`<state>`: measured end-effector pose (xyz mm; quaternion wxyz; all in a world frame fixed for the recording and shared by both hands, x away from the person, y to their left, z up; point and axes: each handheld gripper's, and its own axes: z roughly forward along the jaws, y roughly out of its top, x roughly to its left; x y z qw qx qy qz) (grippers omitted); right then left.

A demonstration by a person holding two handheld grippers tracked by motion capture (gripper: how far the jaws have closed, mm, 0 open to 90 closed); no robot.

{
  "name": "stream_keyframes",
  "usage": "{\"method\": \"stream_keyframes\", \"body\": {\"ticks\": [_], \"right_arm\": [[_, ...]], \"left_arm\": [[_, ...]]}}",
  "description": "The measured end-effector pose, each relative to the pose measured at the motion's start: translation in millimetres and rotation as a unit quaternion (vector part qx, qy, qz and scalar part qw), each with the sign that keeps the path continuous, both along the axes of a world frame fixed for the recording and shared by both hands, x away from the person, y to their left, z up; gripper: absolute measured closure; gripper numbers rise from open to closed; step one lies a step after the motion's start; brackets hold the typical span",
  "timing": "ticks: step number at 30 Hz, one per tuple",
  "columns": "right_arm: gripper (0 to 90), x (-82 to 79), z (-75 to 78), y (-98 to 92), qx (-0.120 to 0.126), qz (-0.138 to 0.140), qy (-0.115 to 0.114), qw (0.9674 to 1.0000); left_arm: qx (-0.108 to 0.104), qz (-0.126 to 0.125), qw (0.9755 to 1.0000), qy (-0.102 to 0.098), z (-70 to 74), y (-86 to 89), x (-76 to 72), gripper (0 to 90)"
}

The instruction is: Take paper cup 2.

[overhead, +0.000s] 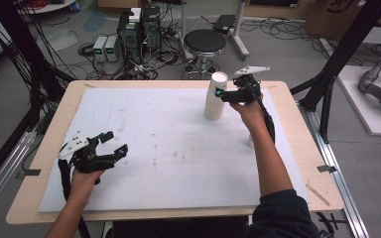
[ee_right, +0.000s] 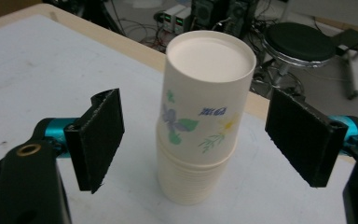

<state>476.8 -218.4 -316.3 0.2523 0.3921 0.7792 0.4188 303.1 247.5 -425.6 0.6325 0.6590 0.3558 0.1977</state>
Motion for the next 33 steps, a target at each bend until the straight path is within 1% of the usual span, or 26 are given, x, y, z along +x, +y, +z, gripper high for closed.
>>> {"method": "stream_keyframes", "body": {"ticks": [2,3,5,7,8,12,16,17,18,20,22,24,25,26,29,30,33], "right_arm": [[20.0,3.6,0.6,0.6,0.004,-0.002,-0.008,1.0000],[20.0,6.0,0.0,0.8,0.004,-0.004,-0.007,1.0000],[20.0,10.6,-2.3,0.8,0.004,-0.009,0.000,1.0000],[20.0,14.7,-4.5,0.5,0.012,-0.011,0.003,0.9999],[20.0,16.5,-5.4,1.1,0.012,-0.012,0.004,0.9998],[20.0,25.3,-6.0,6.6,0.007,-0.014,0.013,0.9998],[20.0,33.5,-2.0,17.8,0.006,-0.008,0.007,0.9999],[20.0,35.5,-2.1,20.4,0.001,-0.010,0.011,0.9999],[20.0,37.0,-2.7,22.1,-0.003,-0.011,0.010,0.9999],[20.0,40.1,-5.4,23.4,-0.001,-0.012,0.013,0.9998],[20.1,42.7,-8.5,23.6,-0.001,-0.018,0.019,0.9997],[20.7,44.7,-10.5,23.3,0.006,-0.019,0.024,0.9995],[24.0,45.5,-10.8,23.0,0.005,-0.018,0.019,0.9996],[26.9,45.4,-10.7,23.2,0.008,-0.017,0.020,0.9996],[30.5,45.7,-10.5,22.6,0.011,-0.016,0.020,0.9996],[33.5,45.4,-10.1,22.2,0.013,-0.015,0.021,0.9996],[34.2,44.5,-8.7,21.7,0.012,-0.012,0.017,0.9997]], "left_arm": [[0.001,-0.001,1.0000,0.001,-0.1,-0.1,0.2,16.3],[0.000,-0.001,1.0000,0.001,-0.2,-0.2,0.1,16.3],[-0.001,0.000,1.0000,0.002,-0.4,-0.2,0.1,16.3],[-0.001,-0.001,1.0000,0.002,-0.4,-0.3,0.1,16.4],[-0.002,0.000,1.0000,0.003,-0.5,-0.6,0.3,16.3],[-0.001,0.000,1.0000,0.003,-1.0,-0.2,0.9,16.3],[-0.002,0.001,1.0000,0.004,-1.5,0.2,1.6,16.3],[-0.002,0.002,1.0000,0.004,-1.5,0.3,1.6,16.4],[-0.002,0.002,1.0000,0.004,-1.7,0.6,1.7,16.4],[-0.001,0.002,1.0000,0.005,-2.0,1.1,1.5,16.3],[-0.003,0.001,1.0000,0.005,-2.2,1.3,1.3,16.3],[-0.001,0.001,1.0000,0.006,-2.2,1.8,1.3,16.3],[-0.001,0.003,1.0000,0.006,-2.3,1.8,1.3,16.3],[-0.002,0.003,1.0000,0.006,-2.3,1.8,1.4,16.3],[-0.002,0.002,1.0000,0.006,-2.4,1.8,1.6,16.3],[-0.002,0.002,1.0000,0.006,-2.4,1.6,1.6,16.4],[-0.003,0.000,1.0000,0.006,-2.5,1.1,1.8,16.4]]}}
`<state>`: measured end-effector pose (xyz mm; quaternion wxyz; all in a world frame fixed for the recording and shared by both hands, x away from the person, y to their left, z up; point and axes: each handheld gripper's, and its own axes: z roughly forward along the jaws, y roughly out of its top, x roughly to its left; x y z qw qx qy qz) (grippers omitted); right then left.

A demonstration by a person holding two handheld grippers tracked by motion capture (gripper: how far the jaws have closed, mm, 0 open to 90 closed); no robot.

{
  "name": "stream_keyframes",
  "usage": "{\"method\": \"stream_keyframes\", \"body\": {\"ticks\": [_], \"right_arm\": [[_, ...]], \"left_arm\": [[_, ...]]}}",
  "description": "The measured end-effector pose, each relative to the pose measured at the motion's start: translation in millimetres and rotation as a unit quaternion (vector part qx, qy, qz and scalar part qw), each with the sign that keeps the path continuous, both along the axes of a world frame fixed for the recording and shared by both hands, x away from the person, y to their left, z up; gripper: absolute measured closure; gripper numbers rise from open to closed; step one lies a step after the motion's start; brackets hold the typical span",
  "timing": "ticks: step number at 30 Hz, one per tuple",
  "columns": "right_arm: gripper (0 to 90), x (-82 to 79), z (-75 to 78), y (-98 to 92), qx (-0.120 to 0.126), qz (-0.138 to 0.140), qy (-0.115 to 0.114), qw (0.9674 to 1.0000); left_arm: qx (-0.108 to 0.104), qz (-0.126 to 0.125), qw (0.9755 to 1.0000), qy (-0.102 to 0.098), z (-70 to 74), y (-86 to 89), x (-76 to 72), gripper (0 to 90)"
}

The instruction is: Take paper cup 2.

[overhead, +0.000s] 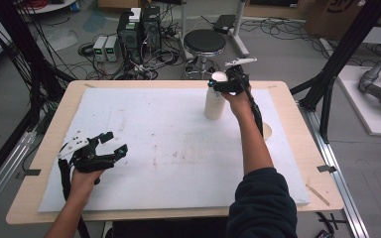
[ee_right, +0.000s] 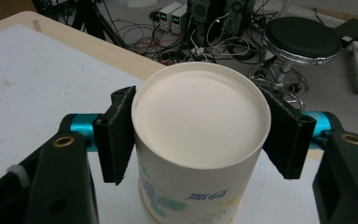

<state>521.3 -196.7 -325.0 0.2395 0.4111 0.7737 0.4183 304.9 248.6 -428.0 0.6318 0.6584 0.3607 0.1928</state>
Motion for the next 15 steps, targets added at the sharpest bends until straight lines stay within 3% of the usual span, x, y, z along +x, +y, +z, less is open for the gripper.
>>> {"method": "stream_keyframes", "body": {"ticks": [8,15], "right_arm": [[34.8,-3.1,8.3,-2.2,0.012,-0.004,-0.009,0.9999],[35.6,-5.7,31.0,1.0,0.012,-0.001,-0.013,0.9998]], "left_arm": [[0.000,-0.001,1.0000,0.001,0.2,-0.4,-0.1,16.3],[0.000,0.000,1.0000,-0.001,0.9,0.4,-0.3,16.3]]}}
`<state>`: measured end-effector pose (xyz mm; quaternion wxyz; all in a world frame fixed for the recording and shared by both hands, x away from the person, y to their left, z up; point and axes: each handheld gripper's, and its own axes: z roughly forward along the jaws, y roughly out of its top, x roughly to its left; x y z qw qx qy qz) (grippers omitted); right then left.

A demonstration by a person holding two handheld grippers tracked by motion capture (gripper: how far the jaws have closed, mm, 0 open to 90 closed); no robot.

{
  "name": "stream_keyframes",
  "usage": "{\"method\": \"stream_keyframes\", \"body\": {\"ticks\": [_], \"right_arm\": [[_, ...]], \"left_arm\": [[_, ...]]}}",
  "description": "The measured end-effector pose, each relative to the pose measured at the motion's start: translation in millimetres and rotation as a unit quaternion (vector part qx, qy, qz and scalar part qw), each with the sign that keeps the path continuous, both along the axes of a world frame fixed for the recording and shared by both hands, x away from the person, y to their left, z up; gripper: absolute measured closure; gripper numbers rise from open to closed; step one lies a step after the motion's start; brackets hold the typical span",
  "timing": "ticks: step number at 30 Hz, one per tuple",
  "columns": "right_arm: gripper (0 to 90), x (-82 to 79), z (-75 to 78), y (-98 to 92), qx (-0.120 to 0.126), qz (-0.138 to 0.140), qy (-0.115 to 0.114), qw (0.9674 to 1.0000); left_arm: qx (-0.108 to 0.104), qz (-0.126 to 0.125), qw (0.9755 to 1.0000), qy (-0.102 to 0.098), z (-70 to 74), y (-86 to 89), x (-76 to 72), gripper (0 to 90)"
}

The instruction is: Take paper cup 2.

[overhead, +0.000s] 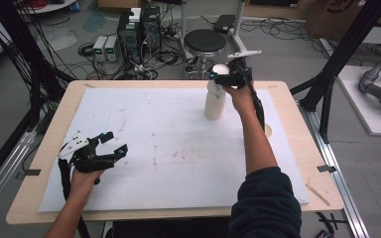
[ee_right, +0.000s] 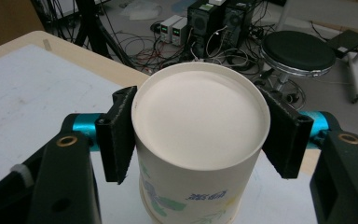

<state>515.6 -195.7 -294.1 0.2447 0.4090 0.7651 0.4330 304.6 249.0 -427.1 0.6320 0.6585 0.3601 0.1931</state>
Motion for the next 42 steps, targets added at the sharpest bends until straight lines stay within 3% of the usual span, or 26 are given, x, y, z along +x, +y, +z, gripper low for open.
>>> {"method": "stream_keyframes", "body": {"ticks": [5,12,24,31,37,42], "right_arm": [[36.3,-6.3,19.5,-0.4,-0.003,0.002,-0.014,0.9999],[36.7,-21.7,42.9,-8.0,0.010,0.008,-0.031,0.9994],[37.3,-60.8,67.3,-26.6,0.013,0.045,-0.050,0.9976],[37.2,-94.6,55.7,-33.7,0.010,0.089,-0.044,0.9950],[37.2,-130.1,35.1,-35.2,0.009,0.125,-0.048,0.9909],[37.3,-149.0,14.5,-37.0,0.015,0.146,-0.036,0.9885]], "left_arm": [[-0.002,0.000,1.0000,-0.002,0.8,0.0,-0.7,16.4],[-0.004,-0.001,1.0000,-0.003,1.7,-0.2,-1.2,16.4],[-0.008,-0.012,0.9999,-0.008,3.1,-2.4,-2.1,16.5],[-0.018,-0.027,0.9994,-0.013,4.1,-6.3,-2.5,16.2],[-0.016,-0.034,0.9991,-0.016,4.2,-11.0,-2.6,15.9],[-0.012,-0.040,0.9990,-0.016,3.6,-14.4,-2.4,15.9]]}}
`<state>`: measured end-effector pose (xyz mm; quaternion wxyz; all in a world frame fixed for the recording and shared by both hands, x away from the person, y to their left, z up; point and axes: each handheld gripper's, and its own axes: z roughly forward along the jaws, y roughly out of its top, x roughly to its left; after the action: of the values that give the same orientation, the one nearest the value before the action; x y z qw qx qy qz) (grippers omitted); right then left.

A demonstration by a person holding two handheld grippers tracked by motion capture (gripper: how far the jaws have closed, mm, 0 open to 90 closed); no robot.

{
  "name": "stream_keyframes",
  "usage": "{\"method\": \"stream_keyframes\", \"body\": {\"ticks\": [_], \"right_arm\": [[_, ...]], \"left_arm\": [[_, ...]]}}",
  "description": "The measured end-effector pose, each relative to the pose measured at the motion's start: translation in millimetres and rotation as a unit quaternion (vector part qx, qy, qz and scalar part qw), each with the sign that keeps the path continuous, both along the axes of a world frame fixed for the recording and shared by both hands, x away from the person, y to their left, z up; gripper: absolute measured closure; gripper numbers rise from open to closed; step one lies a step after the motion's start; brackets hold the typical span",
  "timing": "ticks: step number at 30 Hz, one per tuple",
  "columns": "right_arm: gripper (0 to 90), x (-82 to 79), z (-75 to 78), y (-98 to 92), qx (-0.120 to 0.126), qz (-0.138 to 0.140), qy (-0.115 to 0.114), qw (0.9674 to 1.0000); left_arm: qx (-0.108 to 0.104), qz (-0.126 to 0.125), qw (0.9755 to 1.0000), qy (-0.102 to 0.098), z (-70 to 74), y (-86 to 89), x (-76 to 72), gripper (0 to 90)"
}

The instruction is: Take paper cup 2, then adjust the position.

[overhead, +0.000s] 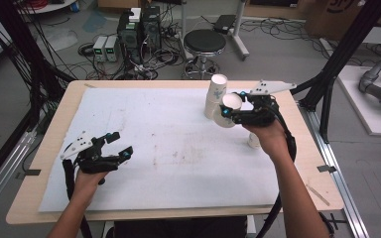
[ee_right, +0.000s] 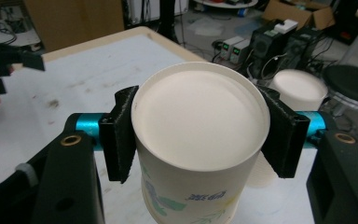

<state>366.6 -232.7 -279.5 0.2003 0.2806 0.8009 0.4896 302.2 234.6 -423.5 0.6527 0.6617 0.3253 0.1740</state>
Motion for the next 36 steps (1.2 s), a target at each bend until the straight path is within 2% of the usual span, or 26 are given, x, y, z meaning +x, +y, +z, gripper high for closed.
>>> {"method": "stream_keyframes", "body": {"ticks": [5,11,15,21,27,36], "right_arm": [[37.3,-13.4,-19.9,1.2,0.004,0.020,0.016,0.9997],[37.3,-24.1,-41.6,2.2,-0.005,0.040,0.025,0.9989],[37.2,-29.4,-53.5,3.5,0.005,0.054,0.030,0.9981],[37.1,-32.0,-66.2,3.0,0.020,0.056,0.036,0.9976],[36.8,-29.1,-69.5,7.4,0.017,0.063,0.037,0.9972],[36.6,-30.7,-69.0,11.2,0.017,0.073,0.034,0.9967]], "left_arm": [[-0.002,0.002,1.0000,-0.004,-0.2,-0.4,0.0,15.9],[0.003,-0.015,0.9999,-0.002,-2.5,-6.4,0.1,15.9],[0.006,-0.019,0.9998,0.002,-3.7,-9.3,0.3,15.9],[0.014,-0.034,0.9993,0.006,-5.1,-16.1,-3.9,15.9],[0.018,-0.049,0.9986,-0.005,-5.1,-22.1,-4.0,13.9],[0.024,-0.071,0.9972,-0.010,-5.1,-29.2,-5.1,13.9]]}}
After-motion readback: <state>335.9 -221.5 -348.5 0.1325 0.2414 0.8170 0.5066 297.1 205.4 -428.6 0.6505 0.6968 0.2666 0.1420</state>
